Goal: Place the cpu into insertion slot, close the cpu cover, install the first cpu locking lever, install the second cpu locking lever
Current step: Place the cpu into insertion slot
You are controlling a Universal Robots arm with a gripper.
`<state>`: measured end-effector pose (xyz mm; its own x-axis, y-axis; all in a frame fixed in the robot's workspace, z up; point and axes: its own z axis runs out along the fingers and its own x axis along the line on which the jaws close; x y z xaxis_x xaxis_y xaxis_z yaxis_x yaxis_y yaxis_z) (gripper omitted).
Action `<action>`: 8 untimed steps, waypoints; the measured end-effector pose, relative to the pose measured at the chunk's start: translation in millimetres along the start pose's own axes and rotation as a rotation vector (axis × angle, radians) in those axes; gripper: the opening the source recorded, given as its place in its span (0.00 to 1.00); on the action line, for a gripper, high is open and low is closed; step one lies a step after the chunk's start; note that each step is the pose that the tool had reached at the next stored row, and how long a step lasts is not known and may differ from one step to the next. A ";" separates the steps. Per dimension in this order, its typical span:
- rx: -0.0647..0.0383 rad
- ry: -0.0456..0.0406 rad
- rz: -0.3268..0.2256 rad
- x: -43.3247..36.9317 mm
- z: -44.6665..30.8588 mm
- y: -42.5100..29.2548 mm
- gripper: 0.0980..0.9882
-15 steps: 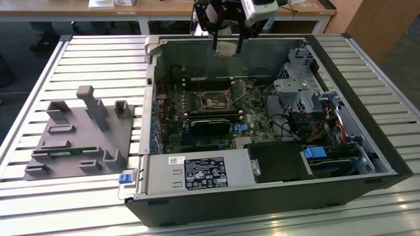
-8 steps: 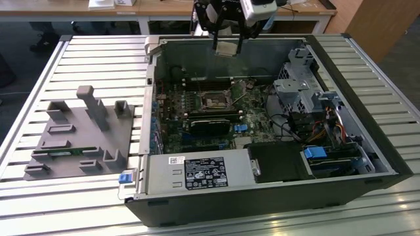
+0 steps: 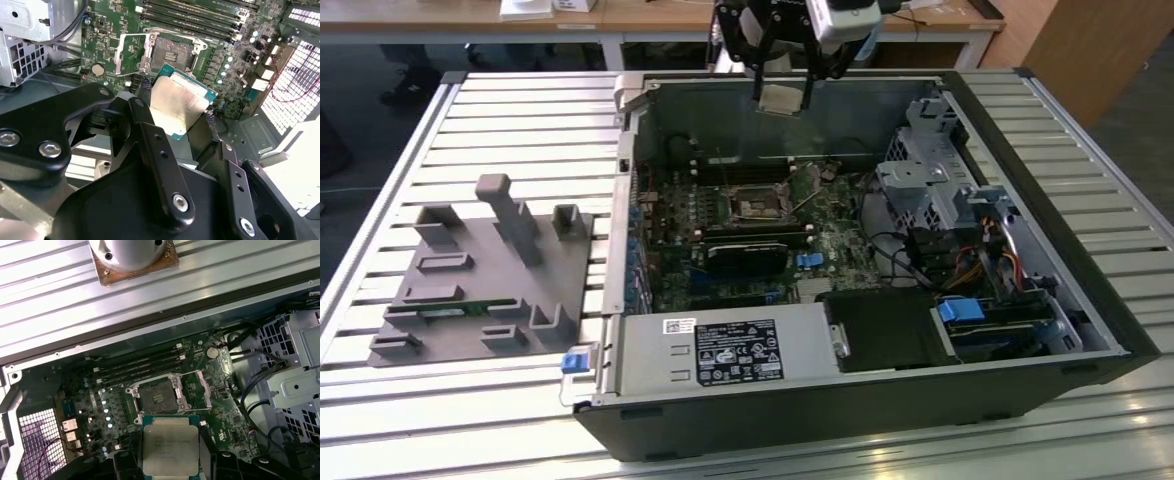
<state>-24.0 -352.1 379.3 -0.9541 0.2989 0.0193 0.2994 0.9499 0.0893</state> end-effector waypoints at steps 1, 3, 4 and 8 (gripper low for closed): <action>0.000 -0.0003 0.003 0.0 0.0 0.0 0.49; 0.000 -0.0008 0.009 0.0 0.0 0.0 0.49; 0.000 -0.0011 0.012 0.0 0.0 0.0 0.49; 0.000 -0.0023 0.025 0.0 0.1 0.0 0.49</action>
<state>-24.0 -352.2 379.2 -0.9461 0.3232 0.0193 0.3236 0.9420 0.0892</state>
